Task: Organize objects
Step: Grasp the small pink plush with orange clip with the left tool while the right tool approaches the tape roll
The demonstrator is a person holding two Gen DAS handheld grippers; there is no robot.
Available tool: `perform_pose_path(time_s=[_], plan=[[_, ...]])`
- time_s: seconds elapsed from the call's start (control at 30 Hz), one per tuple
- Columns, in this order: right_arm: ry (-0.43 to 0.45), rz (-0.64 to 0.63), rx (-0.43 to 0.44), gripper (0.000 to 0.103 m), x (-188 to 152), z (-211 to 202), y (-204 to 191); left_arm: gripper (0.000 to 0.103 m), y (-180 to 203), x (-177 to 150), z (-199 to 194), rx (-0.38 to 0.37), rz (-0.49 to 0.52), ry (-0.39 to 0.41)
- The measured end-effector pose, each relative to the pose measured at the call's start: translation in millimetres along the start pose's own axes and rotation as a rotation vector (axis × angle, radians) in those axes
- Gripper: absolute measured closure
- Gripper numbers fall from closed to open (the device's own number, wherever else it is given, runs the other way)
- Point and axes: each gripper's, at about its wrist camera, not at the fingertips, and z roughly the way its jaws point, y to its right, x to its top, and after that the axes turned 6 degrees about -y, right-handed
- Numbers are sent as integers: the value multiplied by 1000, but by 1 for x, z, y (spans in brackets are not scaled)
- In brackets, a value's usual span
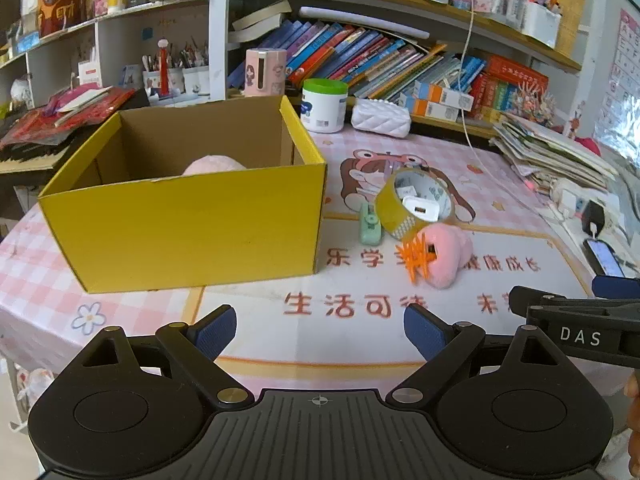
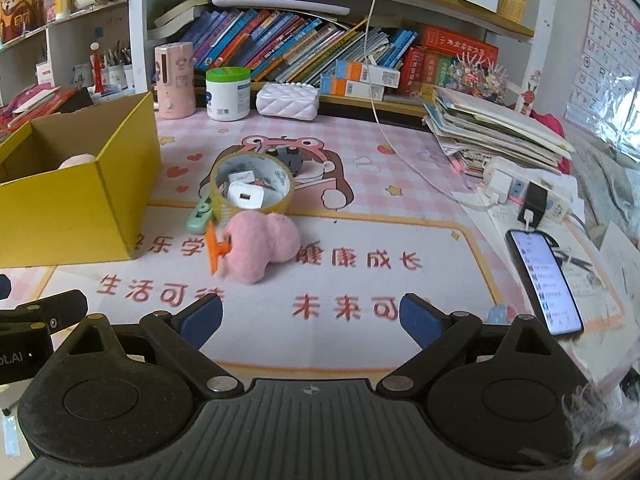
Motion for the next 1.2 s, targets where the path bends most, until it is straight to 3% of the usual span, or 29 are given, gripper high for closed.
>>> perform_pose_path(time_s=[0.77,1.2], plan=[[3,-56,105,7,60,69,50,11,52,46,50,84,-38,4],[12,-58,196,7,80,94,68,18,74,59,66,105,-26,8]])
